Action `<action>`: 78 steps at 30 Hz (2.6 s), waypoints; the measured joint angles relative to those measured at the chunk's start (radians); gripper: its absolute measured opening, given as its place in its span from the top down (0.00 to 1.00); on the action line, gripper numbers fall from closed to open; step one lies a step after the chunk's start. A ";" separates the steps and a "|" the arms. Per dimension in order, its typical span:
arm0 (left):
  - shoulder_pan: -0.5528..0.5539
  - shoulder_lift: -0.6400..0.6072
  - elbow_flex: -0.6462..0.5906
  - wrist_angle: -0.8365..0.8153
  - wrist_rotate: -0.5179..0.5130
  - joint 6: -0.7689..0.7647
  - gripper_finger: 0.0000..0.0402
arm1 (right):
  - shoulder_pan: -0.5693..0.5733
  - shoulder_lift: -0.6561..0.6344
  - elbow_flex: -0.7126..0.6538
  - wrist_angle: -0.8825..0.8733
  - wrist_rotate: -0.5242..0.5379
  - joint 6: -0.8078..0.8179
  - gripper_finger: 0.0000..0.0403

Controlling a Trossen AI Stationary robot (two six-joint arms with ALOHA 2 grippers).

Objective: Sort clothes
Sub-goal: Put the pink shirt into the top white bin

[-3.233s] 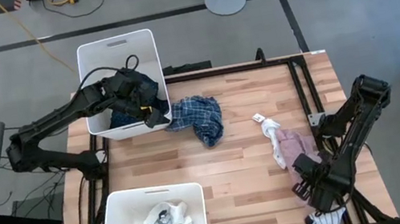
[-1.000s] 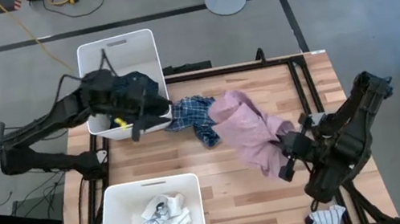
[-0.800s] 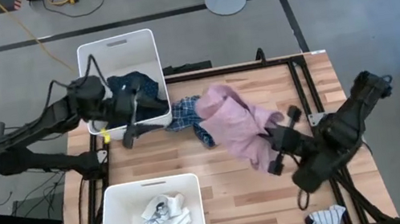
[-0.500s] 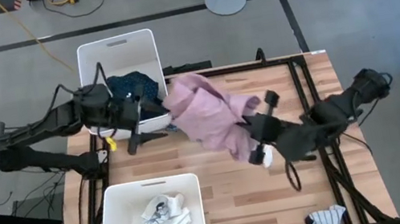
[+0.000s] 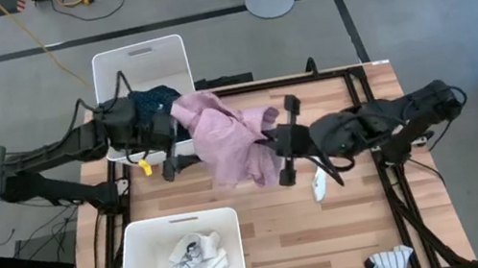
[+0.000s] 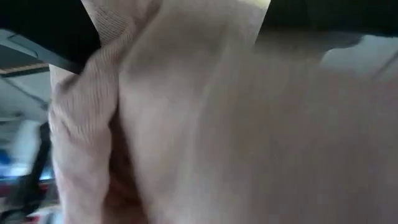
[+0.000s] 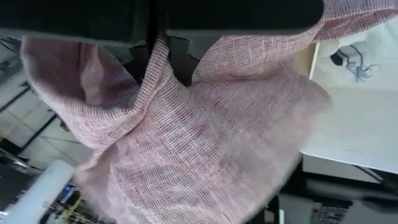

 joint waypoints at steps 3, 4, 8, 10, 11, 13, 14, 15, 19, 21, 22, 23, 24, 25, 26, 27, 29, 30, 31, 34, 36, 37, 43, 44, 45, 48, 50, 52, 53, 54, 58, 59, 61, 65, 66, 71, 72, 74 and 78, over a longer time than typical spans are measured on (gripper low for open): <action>-0.006 0.028 0.001 0.033 0.016 -0.008 0.06 | -0.036 0.006 0.000 0.021 -0.055 -0.006 1.00; -0.006 0.036 0.001 0.027 0.015 -0.008 0.06 | -0.048 0.012 0.000 0.033 -0.065 -0.006 1.00; -0.005 0.050 0.001 0.036 -0.023 0.032 0.09 | -0.083 0.018 0.000 0.027 -0.082 -0.017 1.00; -0.006 0.049 0.001 0.044 -0.040 0.064 0.15 | -0.107 0.027 0.000 0.035 -0.105 -0.018 1.00; -0.006 0.046 0.001 0.046 -0.050 0.081 0.19 | -0.114 0.028 0.001 0.041 -0.111 -0.021 1.00; -0.006 0.043 0.001 0.043 -0.062 0.114 0.29 | -0.130 0.032 0.001 0.040 -0.126 -0.033 1.00; -0.005 0.042 0.001 0.043 -0.068 0.129 0.36 | -0.139 0.038 0.000 0.047 -0.133 -0.043 1.00; -0.005 0.039 0.001 0.038 -0.071 0.143 0.43 | -0.152 0.049 0.000 0.063 -0.139 -0.052 1.00; -0.006 0.031 0.001 0.017 -0.112 0.200 0.74 | -0.200 0.079 0.000 0.122 -0.190 -0.100 0.99; -0.005 0.021 0.001 -0.012 -0.145 0.225 0.90 | -0.228 0.098 0.000 0.149 -0.225 -0.118 0.98; -0.005 0.017 0.001 -0.017 -0.160 0.232 0.94 | -0.243 0.108 0.000 0.165 -0.239 -0.125 0.98; -0.005 0.008 0.001 -0.027 -0.186 0.232 0.95 | -0.258 0.119 0.000 0.179 -0.249 -0.132 0.97; -0.005 -0.003 0.001 -0.048 -0.218 0.236 0.95 | -0.273 0.130 0.000 0.189 -0.260 -0.141 0.97; -0.006 -0.008 0.001 -0.062 -0.258 0.243 0.94 | -0.286 0.140 0.000 0.205 -0.271 -0.152 0.97; -0.006 -0.017 0.002 -0.078 -0.298 0.252 0.94 | -0.300 0.148 0.000 0.222 -0.284 -0.161 0.97; -0.006 -0.026 0.009 -0.104 -0.343 0.259 0.94 | -0.317 0.155 0.000 0.236 -0.302 -0.170 0.97; -0.006 -0.040 0.022 -0.149 -0.429 0.264 0.94 | -0.347 0.175 0.000 0.285 -0.351 -0.176 0.97; -0.006 -0.049 0.027 -0.169 -0.466 0.265 0.94 | -0.364 0.181 0.000 0.308 -0.380 -0.177 0.97; -0.006 -0.057 0.029 -0.189 -0.500 0.263 0.94 | -0.380 0.188 0.000 0.322 -0.412 -0.177 0.97; -0.006 -0.070 0.042 -0.232 -0.609 0.258 0.95 | -0.428 0.217 0.000 0.405 -0.507 -0.176 0.97; -0.006 -0.077 0.048 -0.264 -0.677 0.248 0.95 | -0.461 0.245 0.000 0.461 -0.588 -0.177 0.97; -0.006 -0.078 0.052 -0.276 -0.713 0.245 0.95 | -0.478 0.257 0.000 0.494 -0.636 -0.176 0.97; -0.004 -0.074 0.056 -0.362 -0.924 0.235 0.95 | -0.570 0.360 0.036 0.613 -0.802 -0.125 0.97; 0.002 -0.071 0.056 -0.378 -0.961 0.233 0.95 | -0.584 0.383 0.054 0.616 -0.824 -0.111 0.97; 0.011 -0.070 0.056 -0.399 -0.989 0.228 0.95 | -0.597 0.404 0.074 0.615 -0.848 -0.096 0.97; 0.043 -0.066 0.056 -0.453 -1.034 0.183 0.95 | -0.630 0.478 0.152 0.608 -0.914 -0.047 0.97; 0.073 -0.064 0.056 -0.485 -1.052 0.143 0.95 | -0.648 0.528 0.209 0.590 -0.943 -0.006 0.96; 0.106 -0.061 0.056 -0.530 -1.056 0.107 0.95 | -0.665 0.564 0.270 0.537 -0.975 0.041 0.93; 0.126 -0.057 0.056 -0.547 -1.057 0.086 0.95 | -0.671 0.580 0.302 0.506 -0.989 0.061 0.91; 0.145 -0.054 0.056 -0.559 -1.059 0.069 0.95 | -0.675 0.593 0.332 0.476 -0.991 0.078 0.89; 0.211 -0.037 0.056 -0.617 -1.058 0.016 0.93 | -0.686 0.621 0.415 0.360 -1.000 0.090 0.79; 0.229 -0.033 0.055 -0.636 -1.059 0.008 0.93 | -0.686 0.622 0.422 0.339 -1.005 0.089 0.77; 0.259 -0.023 0.055 -0.646 -1.072 0.001 0.93 | -0.686 0.622 0.425 0.325 -1.020 0.085 0.72; 0.332 -0.008 0.055 -0.671 -1.105 -0.012 0.95 | -0.685 0.603 0.426 0.270 -1.030 0.059 0.62; 0.352 -0.005 0.055 -0.681 -1.105 -0.018 0.95 | -0.685 0.594 0.426 0.238 -1.030 0.050 0.60; 0.442 0.012 0.054 -0.724 -1.108 -0.028 0.95 | -0.690 0.575 0.426 0.119 -1.029 0.019 0.51; 0.454 0.015 0.054 -0.724 -1.108 -0.028 0.95 | -0.691 0.573 0.426 0.106 -1.028 0.011 0.50; 0.465 0.016 0.054 -0.712 -1.107 -0.027 0.95 | -0.691 0.561 0.426 0.056 -1.027 0.002 0.49; 0.491 0.021 0.054 -0.627 -1.105 0.025 0.95 | -0.682 0.549 0.426 -0.011 -1.022 -0.035 0.50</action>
